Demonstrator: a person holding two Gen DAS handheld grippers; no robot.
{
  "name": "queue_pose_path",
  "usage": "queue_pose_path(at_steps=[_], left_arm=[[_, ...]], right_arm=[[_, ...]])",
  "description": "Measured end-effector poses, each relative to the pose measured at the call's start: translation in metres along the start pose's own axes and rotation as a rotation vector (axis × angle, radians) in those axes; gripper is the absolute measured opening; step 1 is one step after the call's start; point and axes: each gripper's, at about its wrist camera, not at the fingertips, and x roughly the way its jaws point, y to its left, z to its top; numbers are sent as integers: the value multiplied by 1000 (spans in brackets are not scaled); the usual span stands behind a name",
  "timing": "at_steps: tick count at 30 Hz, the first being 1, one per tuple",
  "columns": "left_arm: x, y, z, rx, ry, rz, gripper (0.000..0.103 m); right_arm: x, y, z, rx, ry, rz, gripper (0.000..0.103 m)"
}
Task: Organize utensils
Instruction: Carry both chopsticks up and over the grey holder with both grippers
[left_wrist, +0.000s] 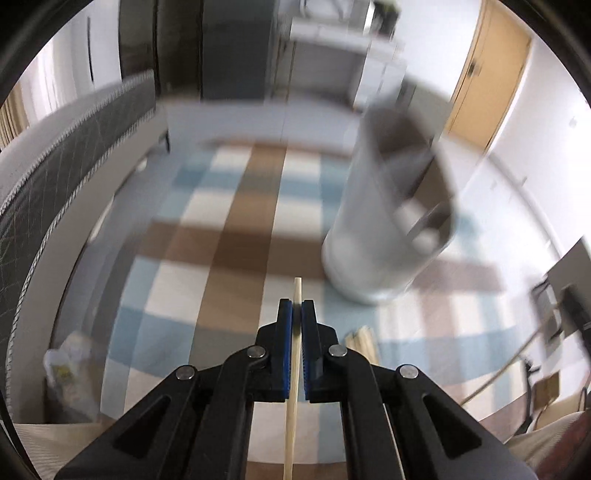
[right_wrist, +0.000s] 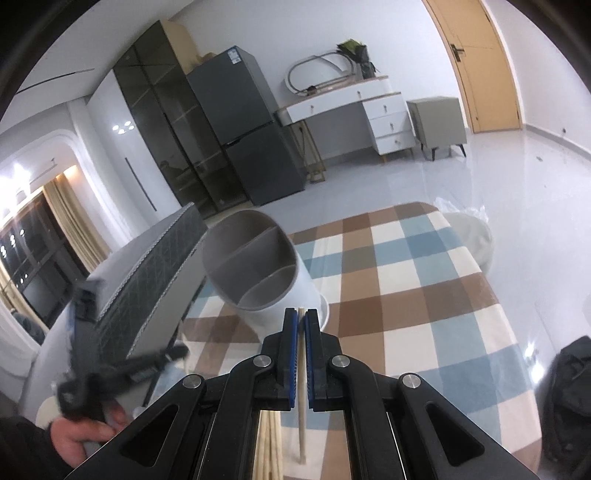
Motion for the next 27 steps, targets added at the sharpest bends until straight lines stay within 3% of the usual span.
queue_pose_path(at_steps=[6, 11, 27], left_arm=[[-28, 6, -7, 19, -110, -47, 1], [-32, 15, -10, -16, -125, -76, 0], [-56, -5, 13, 96, -149, -116, 0]], right_arm=[[-15, 22, -7, -76, -29, -9, 3], [-21, 34, -13, -112, -36, -26, 3], [-40, 51, 1, -139, -95, -35, 3]])
